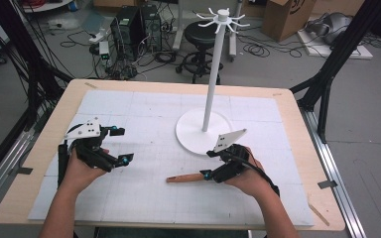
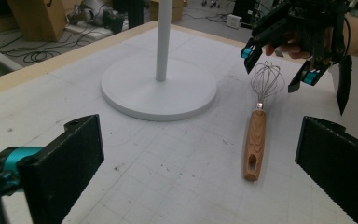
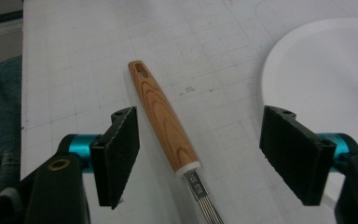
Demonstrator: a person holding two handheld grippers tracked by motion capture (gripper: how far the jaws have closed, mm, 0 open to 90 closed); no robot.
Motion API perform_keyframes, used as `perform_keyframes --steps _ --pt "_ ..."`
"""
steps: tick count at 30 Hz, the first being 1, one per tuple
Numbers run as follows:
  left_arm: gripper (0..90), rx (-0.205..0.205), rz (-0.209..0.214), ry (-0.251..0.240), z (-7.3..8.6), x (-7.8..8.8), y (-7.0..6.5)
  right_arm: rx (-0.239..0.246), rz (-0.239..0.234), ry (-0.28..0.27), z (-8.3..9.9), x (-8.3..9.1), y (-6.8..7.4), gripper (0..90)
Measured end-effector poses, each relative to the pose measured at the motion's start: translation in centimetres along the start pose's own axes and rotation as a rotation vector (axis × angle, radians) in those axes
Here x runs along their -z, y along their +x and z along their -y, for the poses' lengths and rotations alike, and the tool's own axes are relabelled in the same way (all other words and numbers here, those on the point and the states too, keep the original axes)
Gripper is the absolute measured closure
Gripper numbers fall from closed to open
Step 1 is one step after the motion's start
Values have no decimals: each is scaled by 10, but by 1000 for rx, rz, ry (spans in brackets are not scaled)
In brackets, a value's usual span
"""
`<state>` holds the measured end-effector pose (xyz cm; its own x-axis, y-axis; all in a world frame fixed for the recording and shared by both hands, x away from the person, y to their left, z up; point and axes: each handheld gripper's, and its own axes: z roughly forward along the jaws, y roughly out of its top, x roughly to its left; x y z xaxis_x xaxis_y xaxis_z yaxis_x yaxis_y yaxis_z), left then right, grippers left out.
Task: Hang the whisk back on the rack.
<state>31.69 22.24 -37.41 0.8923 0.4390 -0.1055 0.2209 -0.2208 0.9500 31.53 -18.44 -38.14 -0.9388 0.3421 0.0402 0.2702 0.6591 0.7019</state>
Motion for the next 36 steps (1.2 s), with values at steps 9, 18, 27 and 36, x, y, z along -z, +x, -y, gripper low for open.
perform_keyframes --steps 9,18,27,36 --pt "16 -10 10 13 0 -3 -1 2 -29 111 -3 -18 -1 359" --pt "16 -9 6 17 1 -3 0 27 -26 262 -1 -41 2 437" --pt "16 -12 9 19 1 -5 -2 80 -12 373 -3 -56 5 542" --pt "16 -17 13 30 1 -6 -2 86 -17 384 -3 -54 5 700"
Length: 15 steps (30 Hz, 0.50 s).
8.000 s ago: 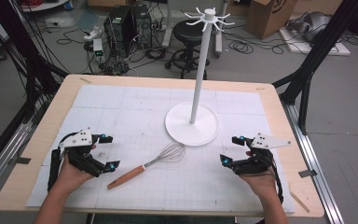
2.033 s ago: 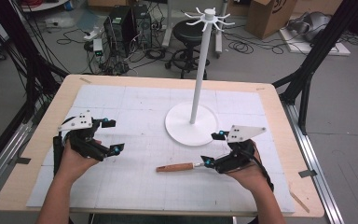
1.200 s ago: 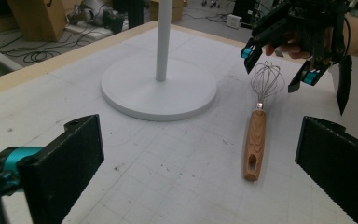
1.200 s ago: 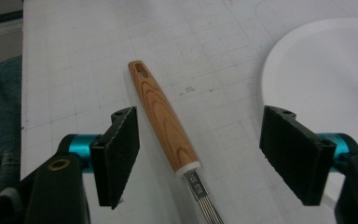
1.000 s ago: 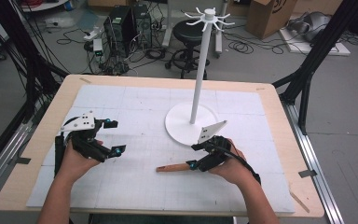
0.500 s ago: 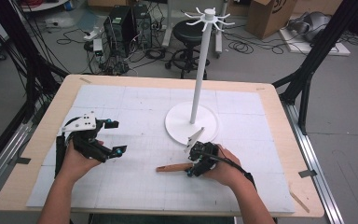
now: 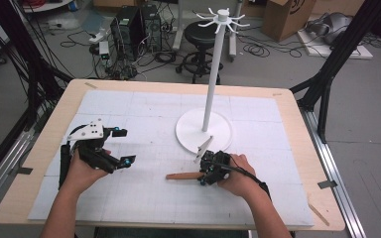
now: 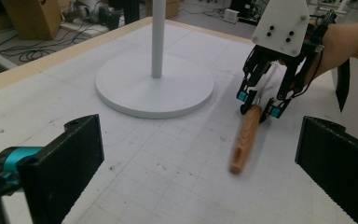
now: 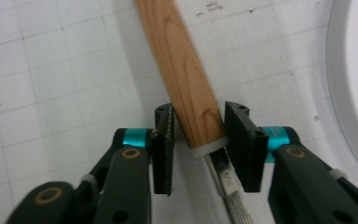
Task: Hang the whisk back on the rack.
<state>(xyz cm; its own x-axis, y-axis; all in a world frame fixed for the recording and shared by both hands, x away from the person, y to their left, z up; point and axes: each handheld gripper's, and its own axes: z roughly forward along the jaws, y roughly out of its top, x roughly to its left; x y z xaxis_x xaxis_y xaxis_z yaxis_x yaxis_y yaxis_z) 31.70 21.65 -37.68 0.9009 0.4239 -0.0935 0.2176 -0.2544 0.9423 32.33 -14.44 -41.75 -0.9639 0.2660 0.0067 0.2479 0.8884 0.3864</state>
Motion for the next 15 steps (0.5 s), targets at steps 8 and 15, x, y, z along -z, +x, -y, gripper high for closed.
perform_keyframes --steps 8,15 --pt "16 -1 -10 4 0 1 0 -3 26 -26 1 7 4 719" --pt "16 -2 -9 0 0 2 0 -48 23 -256 12 47 -2 720"
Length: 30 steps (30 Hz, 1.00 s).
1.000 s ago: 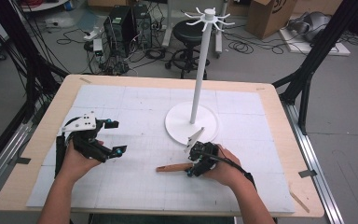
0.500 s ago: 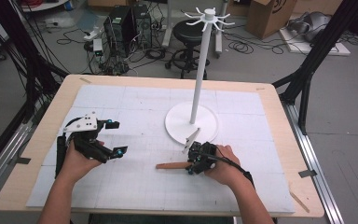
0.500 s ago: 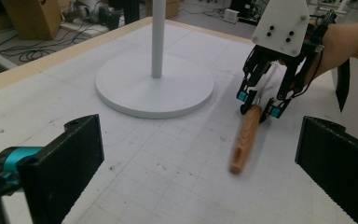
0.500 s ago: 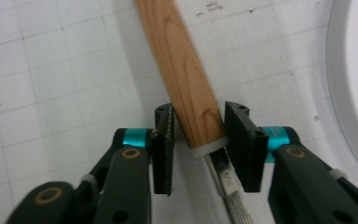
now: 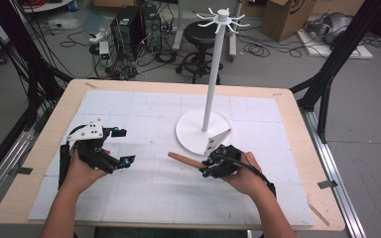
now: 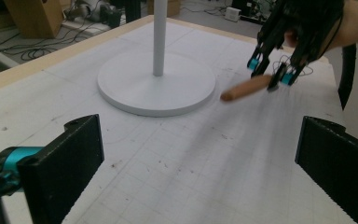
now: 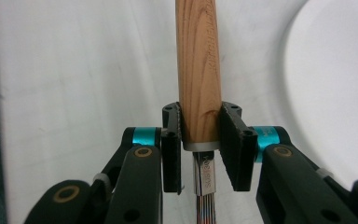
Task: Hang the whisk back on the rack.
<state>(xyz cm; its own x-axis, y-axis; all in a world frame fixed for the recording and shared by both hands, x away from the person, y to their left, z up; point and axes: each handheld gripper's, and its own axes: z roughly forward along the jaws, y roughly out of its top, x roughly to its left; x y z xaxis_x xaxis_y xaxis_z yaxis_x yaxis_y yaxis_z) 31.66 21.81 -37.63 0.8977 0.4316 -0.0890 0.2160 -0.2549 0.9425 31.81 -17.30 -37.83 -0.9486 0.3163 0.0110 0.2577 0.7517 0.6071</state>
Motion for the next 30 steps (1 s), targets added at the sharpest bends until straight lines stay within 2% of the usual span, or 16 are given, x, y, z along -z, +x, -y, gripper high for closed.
perform_keyframes --steps 2,3,4,7,8,9,11,13,17,19,23,24,25,26,27,30 --pt "16 -3 2 -6 -1 0 -1 -6 5 -66 -1 15 -1 720" --pt "16 -5 2 -7 -1 0 -1 -12 21 -134 -3 30 -2 720" --pt "16 -3 2 -5 -1 0 -1 -12 21 -134 -3 30 -2 720" --pt "16 1 0 -8 -1 1 -1 -23 41 -246 -4 52 -5 720" --pt "16 -1 1 -11 -1 1 -1 -28 49 -294 -5 65 -7 720" --pt "16 -2 1 -14 -1 2 -1 -28 49 -294 -5 65 -7 720" --pt "16 0 1 -13 -1 1 -1 -23 75 -340 -8 79 -11 719" --pt "16 1 2 -11 -1 1 -1 -28 75 -342 -9 83 -11 719" --pt "16 1 4 -16 -1 2 -1 -8 106 -364 -15 95 -14 719" --pt "16 6 5 -16 -1 1 -1 -26 97 -370 -18 100 -14 719" --pt "16 3 7 -22 -1 2 -1 -14 115 -406 -20 108 -17 719" --pt "16 1 4 -19 -1 2 -1 -27 107 -415 -20 110 -17 718" --pt "16 2 6 -17 -1 2 -1 -15 114 -434 -20 112 -19 718" --pt "16 5 7 -19 -1 1 -1 -29 106 -443 -20 115 -19 718" --pt "16 1 11 -16 -1 1 -1 -15 114 -464 -20 117 -21 718" --pt "16 0 9 -17 -1 1 -1 -28 125 -479 -20 125 -22 718"
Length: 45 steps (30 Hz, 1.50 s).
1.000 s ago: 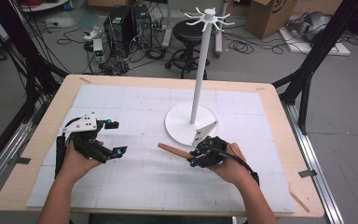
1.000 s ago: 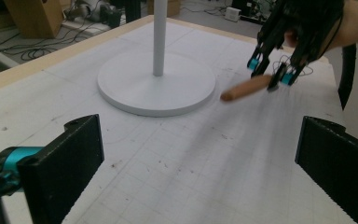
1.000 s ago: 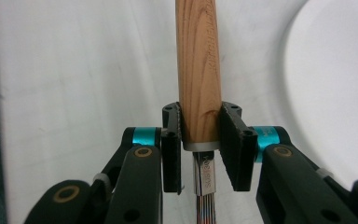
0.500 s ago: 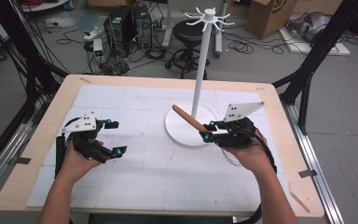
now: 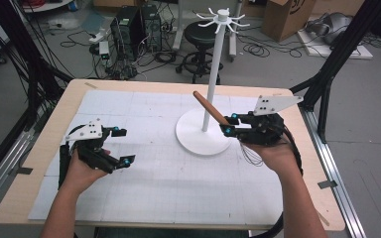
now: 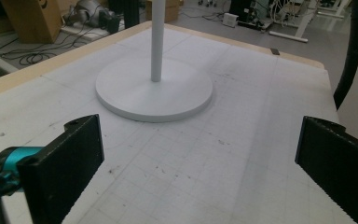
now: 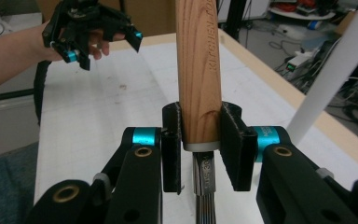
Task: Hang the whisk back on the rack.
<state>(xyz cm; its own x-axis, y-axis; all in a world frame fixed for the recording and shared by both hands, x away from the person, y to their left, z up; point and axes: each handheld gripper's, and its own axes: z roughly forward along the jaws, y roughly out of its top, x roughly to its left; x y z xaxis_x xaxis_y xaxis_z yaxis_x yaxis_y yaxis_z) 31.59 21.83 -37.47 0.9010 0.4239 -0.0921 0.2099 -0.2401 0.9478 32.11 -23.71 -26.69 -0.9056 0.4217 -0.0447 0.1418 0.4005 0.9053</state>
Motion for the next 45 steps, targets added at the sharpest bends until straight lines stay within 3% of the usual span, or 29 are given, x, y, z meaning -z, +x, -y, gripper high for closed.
perform_keyframes --steps 9,17,26,29,45 --pt "16 2 -1 -5 0 0 0 10 58 -63 -13 17 -14 718" --pt "16 2 5 -10 0 0 0 -31 129 -136 -20 41 -26 718" --pt "16 1 2 -11 0 0 0 -38 210 -188 -33 66 -38 718" --pt "16 2 3 -10 0 1 -1 -63 238 -201 -36 72 -46 718" --pt "16 8 3 -15 0 2 -1 -97 312 -219 -46 75 -65 718"
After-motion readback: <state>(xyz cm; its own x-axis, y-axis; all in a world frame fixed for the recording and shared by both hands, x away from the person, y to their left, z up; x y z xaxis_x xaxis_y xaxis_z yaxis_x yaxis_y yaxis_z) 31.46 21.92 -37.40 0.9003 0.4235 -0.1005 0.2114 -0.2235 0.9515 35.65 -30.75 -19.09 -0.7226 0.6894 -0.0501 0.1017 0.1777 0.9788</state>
